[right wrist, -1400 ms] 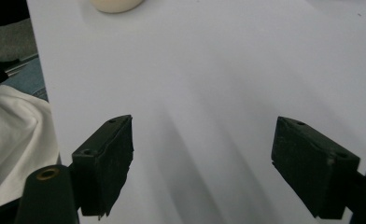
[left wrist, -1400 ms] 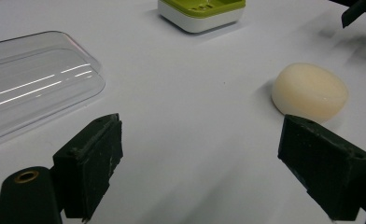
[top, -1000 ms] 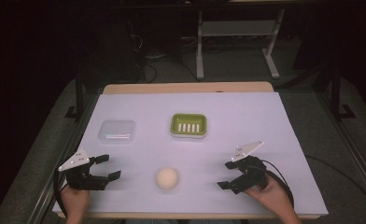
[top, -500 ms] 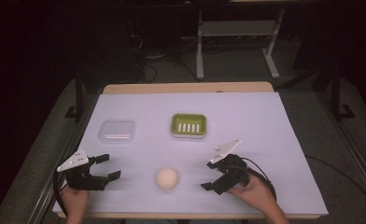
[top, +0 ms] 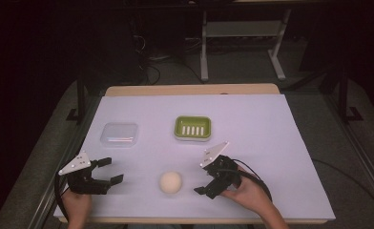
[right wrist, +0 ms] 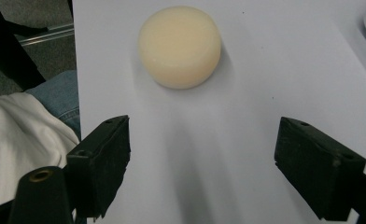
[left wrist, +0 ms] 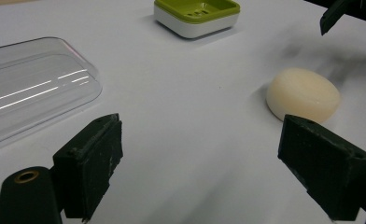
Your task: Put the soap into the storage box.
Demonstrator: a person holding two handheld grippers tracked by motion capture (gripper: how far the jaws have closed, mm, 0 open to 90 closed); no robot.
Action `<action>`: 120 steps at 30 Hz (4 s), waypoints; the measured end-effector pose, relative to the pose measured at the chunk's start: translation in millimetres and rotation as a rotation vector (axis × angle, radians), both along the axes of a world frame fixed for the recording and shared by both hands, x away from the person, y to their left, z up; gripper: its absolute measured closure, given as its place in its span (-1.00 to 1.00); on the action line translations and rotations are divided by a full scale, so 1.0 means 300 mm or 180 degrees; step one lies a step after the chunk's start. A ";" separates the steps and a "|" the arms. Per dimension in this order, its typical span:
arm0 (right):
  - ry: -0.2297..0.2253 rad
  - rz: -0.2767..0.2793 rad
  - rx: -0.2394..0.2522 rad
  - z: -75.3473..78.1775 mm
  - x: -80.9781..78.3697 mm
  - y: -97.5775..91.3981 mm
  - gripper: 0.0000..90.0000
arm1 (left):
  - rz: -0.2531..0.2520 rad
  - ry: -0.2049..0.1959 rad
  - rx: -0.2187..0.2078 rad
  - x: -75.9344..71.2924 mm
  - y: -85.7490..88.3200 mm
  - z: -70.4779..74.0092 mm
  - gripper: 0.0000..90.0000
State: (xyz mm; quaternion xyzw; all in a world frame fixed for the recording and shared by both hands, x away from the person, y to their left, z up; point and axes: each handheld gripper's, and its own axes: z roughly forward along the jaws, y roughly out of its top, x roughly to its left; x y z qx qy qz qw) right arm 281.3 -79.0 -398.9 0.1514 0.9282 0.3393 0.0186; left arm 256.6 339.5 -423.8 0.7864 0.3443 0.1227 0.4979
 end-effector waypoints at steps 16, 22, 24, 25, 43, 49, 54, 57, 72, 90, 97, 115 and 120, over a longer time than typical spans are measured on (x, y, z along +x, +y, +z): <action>-0.0015 0.0235 -0.0071 0.004 0.016 0.147 -0.62 | 0.0002 0.0012 0.0023 0.003 -0.001 -0.002 -0.71; 0.0001 0.0285 -0.0143 -0.002 0.027 0.190 -0.63 | 0.0006 0.0022 0.0026 0.005 0.000 -0.004 -0.71; -0.0016 0.0307 -0.0162 -0.003 0.030 0.203 -0.63 | 0.0014 0.0025 0.0012 0.006 0.000 -0.005 -0.71; 0.0000 0.0297 -0.0163 -0.003 0.031 0.209 -0.63 | 0.0015 0.0031 0.0020 0.006 0.001 -0.004 -0.71; -0.0069 0.0381 -0.0346 -0.031 0.046 0.295 -0.65 | 0.0014 0.0024 0.0016 0.006 0.001 -0.004 -0.71; -0.0032 0.0403 -0.0385 -0.044 0.051 0.315 -0.65 | 0.0010 0.0029 0.0021 0.005 0.002 -0.004 -0.71; -0.0031 0.0403 -0.0430 -0.057 0.057 0.326 -0.65 | 0.0013 0.0025 0.0017 0.006 0.002 -0.004 -0.71; 0.0010 0.0410 -0.0450 -0.066 0.059 0.333 -0.65 | 0.0011 0.0028 0.0020 0.005 0.002 -0.004 -0.71; 0.0064 0.0441 -0.0545 -0.102 0.068 0.361 -0.63 | 0.0016 0.0026 0.0007 0.006 0.002 -0.004 -0.71; 0.0046 0.0541 -0.0631 -0.106 0.065 0.374 -0.49 | 0.0019 0.0022 -0.0002 0.007 0.001 -0.005 -0.71; 0.0066 0.0582 -0.0642 -0.098 0.069 0.374 -0.48 | 0.0015 0.0028 0.0005 0.008 0.003 -0.004 -0.71; 0.0013 0.0525 -0.0573 0.010 0.127 0.324 -0.48 | 0.0036 0.0019 -0.0030 0.006 0.004 -0.004 -0.71; 0.0037 0.0501 -0.0532 0.026 0.149 0.306 -0.48 | 0.0034 0.0017 -0.0019 0.006 0.005 -0.003 -0.70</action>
